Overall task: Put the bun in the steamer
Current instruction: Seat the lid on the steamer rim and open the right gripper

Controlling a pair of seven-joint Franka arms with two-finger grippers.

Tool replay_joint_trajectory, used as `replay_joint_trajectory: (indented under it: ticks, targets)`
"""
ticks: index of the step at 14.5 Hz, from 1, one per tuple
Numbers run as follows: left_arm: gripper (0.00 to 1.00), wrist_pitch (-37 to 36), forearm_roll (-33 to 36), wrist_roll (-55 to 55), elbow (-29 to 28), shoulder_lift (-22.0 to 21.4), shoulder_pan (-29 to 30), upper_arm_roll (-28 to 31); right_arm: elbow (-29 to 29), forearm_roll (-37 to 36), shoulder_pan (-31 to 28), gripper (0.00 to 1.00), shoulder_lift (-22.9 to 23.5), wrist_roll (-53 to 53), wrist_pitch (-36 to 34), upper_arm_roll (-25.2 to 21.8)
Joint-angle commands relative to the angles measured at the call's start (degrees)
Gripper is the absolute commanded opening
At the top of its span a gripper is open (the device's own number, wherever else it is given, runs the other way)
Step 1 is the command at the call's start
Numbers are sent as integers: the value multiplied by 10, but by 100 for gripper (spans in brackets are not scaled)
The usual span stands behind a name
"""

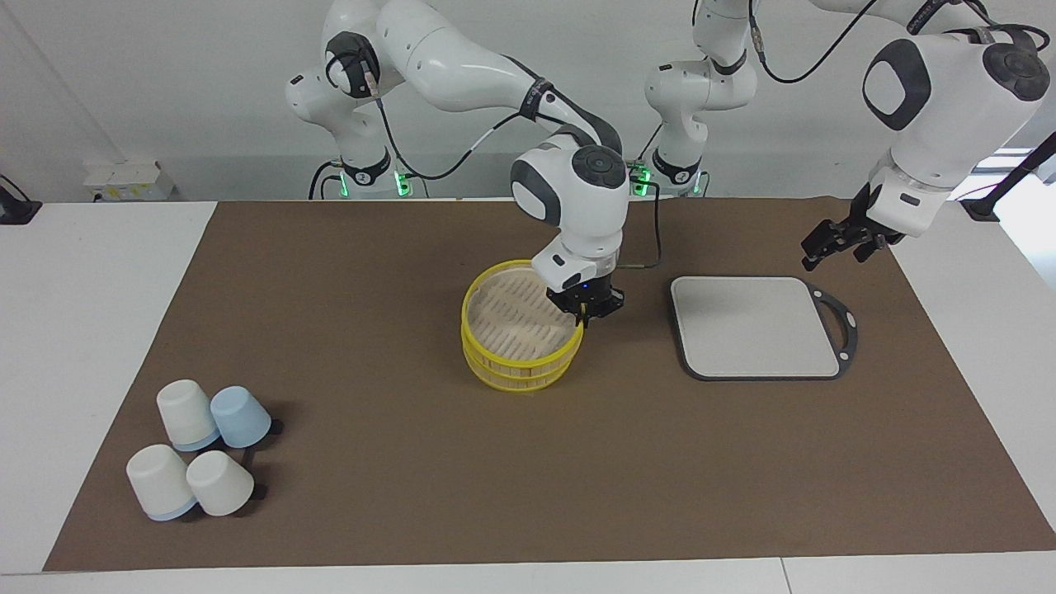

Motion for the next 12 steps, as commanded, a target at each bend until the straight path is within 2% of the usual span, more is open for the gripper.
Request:
replay_joint_trajectory:
  ticks: [1, 12]
  targets:
    - [100, -2, -8, 5, -14, -27, 13, -12, -25, 1, -1, 0, -21, 14, 0, 0]
    - [100, -13, -8, 3, -19, -39, 18, -16, -64, 1, -4, 0, -40, 13, 5, 0]
